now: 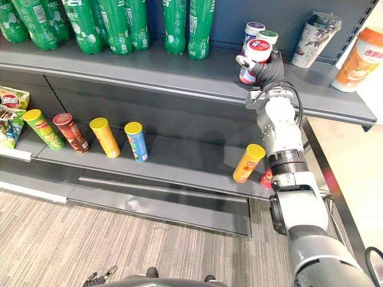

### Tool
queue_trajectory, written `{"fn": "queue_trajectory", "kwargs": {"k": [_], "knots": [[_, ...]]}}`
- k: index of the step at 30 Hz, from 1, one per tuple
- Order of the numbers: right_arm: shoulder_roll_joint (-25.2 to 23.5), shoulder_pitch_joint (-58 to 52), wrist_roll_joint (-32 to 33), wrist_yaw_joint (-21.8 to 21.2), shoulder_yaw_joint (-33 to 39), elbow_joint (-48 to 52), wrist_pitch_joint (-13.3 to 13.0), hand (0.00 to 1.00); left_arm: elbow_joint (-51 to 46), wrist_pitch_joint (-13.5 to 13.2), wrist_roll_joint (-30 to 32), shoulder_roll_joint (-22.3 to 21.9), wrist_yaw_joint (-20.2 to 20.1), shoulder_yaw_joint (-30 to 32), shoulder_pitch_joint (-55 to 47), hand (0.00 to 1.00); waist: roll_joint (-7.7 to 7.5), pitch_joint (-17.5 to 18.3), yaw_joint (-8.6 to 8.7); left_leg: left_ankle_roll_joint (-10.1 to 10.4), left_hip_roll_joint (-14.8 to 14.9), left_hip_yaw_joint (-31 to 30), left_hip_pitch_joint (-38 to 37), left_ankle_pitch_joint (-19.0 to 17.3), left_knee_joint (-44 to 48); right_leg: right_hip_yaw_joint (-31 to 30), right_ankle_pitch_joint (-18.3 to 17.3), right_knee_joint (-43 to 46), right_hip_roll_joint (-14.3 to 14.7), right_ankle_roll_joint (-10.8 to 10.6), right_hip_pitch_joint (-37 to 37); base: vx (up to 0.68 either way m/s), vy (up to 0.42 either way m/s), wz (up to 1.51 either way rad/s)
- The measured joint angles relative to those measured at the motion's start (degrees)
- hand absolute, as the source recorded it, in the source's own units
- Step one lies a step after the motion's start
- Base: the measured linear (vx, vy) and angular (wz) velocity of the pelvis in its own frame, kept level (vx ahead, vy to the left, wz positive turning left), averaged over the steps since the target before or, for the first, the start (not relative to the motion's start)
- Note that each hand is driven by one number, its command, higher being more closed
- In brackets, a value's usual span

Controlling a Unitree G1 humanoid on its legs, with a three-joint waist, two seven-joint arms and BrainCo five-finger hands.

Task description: Put the gum and the chips on the shelf.

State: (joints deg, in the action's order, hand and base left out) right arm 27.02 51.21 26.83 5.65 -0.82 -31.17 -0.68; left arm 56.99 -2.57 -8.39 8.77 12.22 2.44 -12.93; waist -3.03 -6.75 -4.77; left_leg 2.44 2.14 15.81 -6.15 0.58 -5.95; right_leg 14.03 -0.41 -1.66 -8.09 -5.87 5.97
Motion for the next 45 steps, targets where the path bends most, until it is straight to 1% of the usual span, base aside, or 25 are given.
{"fn": "queue_trajectory", "kwargs": {"k": [2,8,9,16,21,25,31,33,35,37,38,41,43,45], "knots": [[0.0,-0.37,0.0,-0.09,0.0,0.05,0.0,1.0,0.0,0.0,-0.03,0.02,0.0,-0.05,0.02,0.0,0.17,-0.13,-0.02,0.0,-0.02,-0.04,-0.29,-0.19,0.0,-0.02,-0.16,0.02,0.0,-0.07,0.37,0.0,0.0,0.0],[0.01,-1.06,0.02,-1.15,0.3,1.3,0.17,1.0,0.01,0.01,-0.01,0.18,0.01,-0.02,0.05,0.0,-0.07,-0.06,0.05,-0.12,-0.09,0.28,-0.27,-0.46,0.0,-0.27,-0.26,-0.05,-0.05,-0.04,0.25,0.01,0.003,-0.01],[0.01,-1.26,0.02,-1.22,0.3,1.53,0.26,0.0,0.01,0.01,0.0,0.19,0.01,-0.01,0.05,0.0,-0.14,-0.01,0.04,-0.14,-0.12,0.37,-0.29,-0.52,0.0,-0.32,-0.26,-0.09,-0.07,-0.04,0.25,0.02,0.011,-0.04],[0.01,-2.11,0.02,-1.24,0.4,3.65,0.54,0.0,0.02,0.01,0.11,0.2,0.08,0.01,0.09,0.0,-0.29,0.09,0.19,-0.13,-0.23,0.69,-0.4,-0.73,0.0,-0.45,-0.23,-0.2,-0.12,-0.1,0.22,0.0,0.0,0.0],[0.01,-2.43,0.07,-1.08,0.39,4.55,-0.03,0.0,0.02,0.01,0.1,0.2,0.1,0.04,0.29,0.0,-0.39,0.16,0.17,-0.12,-0.21,0.76,-0.46,-0.74,0.0,-0.51,-0.22,-0.21,-0.11,-0.1,0.23,0.0,0.0,0.0],[0.0,-3.67,0.1,-0.84,0.55,6.86,-0.52,0.0,0.02,0.01,0.03,0.18,0.31,0.05,0.3,0.0,-0.43,0.18,0.2,-0.1,-0.18,0.92,-0.47,-0.75,0.0,-0.64,-0.22,-0.28,-0.08,-0.1,0.19,0.0,0.0,0.0],[-0.01,-6.61,0.18,-0.71,1.03,12.94,-0.28,0.0,0.04,-0.23,0.1,0.06,0.85,0.21,0.22,0.0,-0.52,0.38,0.37,-0.4,0.17,1.35,-0.35,-0.51,0.01,-1.57,-0.12,-0.1,0.22,-0.13,-0.71,0.01,-0.005,-0.05],[-0.01,-7.34,0.19,-0.76,1.04,15.27,-0.19,0.0,0.08,-0.46,0.09,0.03,1.03,0.31,-0.13,0.0,-0.55,0.48,1.32,-0.35,0.39,1.36,0.11,-0.35,0.02,-1.79,-0.05,-0.02,0.46,-0.1,-1.39,0.03,-0.024,-0.06],[-0.01,-8.53,0.27,-0.72,1.27,17.35,-0.14,0.0,0.13,-0.86,0.1,-0.03,1.08,0.47,-0.47,0.0,-0.56,0.75,1.76,-0.25,0.7,1.55,0.16,-0.29,0.03,-2.02,0.05,0.01,0.79,0.05,-1.63,0.02,-0.032,-0.08],[-0.01,-8.8,0.26,-0.71,1.8,19.6,-0.27,0.0,0.14,-1.2,0.09,-0.12,1.08,1.01,-0.73,0.0,-0.48,0.86,2.56,-0.01,1.0,1.73,0.25,-0.14,0.03,-2.11,0.13,0.01,1.1,0.18,-1.81,0.01,-0.039,-0.07],[0.0,-8.8,0.26,-0.68,2.32,20.78,-0.59,0.0,0.19,-1.21,0.08,-0.27,1.09,1.34,-0.77,0.0,-0.36,0.96,2.94,0.06,1.22,1.77,0.27,-0.09,0.03,-2.15,0.26,0.01,1.31,0.37,-1.86,-0.01,-0.042,-0.05],[1.13,-8.67,0.74,0.68,2.84,24.91,-1.77,0.0,1.38,-1.48,-0.01,-0.41,1.1,1.53,-0.78,0.0,-0.08,2.45,3.03,0.23,1.88,2.44,0.49,0.01,0.03,-3.04,0.38,0.0,1.94,0.54,-2.49,-0.02,-0.046,-0.13],[2.95,-8.34,0.74,1.81,2.98,27.42,-3.55,0.0,1.76,-2.01,-0.09,-0.74,1.12,2.23,-0.79,0.0,0.08,3.18,3.17,0.57,2.23,2.46,0.75,0.25,0.03,-3.15,0.58,0.0,2.27,0.84,-2.76,-0.03,-0.039,-0.04],[4.0,-7.08,0.75,2.92,4.0,28.73,-4.15,0.0,1.97,-2.2,-0.24,-0.96,1.12,2.5,-0.91,0.0,0.1,3.47,3.25,0.76,2.57,2.46,0.67,0.54,0.02,-3.32,0.75,0.0,2.64,1.1,-2.76,-0.06,-0.037,-0.05]]}}
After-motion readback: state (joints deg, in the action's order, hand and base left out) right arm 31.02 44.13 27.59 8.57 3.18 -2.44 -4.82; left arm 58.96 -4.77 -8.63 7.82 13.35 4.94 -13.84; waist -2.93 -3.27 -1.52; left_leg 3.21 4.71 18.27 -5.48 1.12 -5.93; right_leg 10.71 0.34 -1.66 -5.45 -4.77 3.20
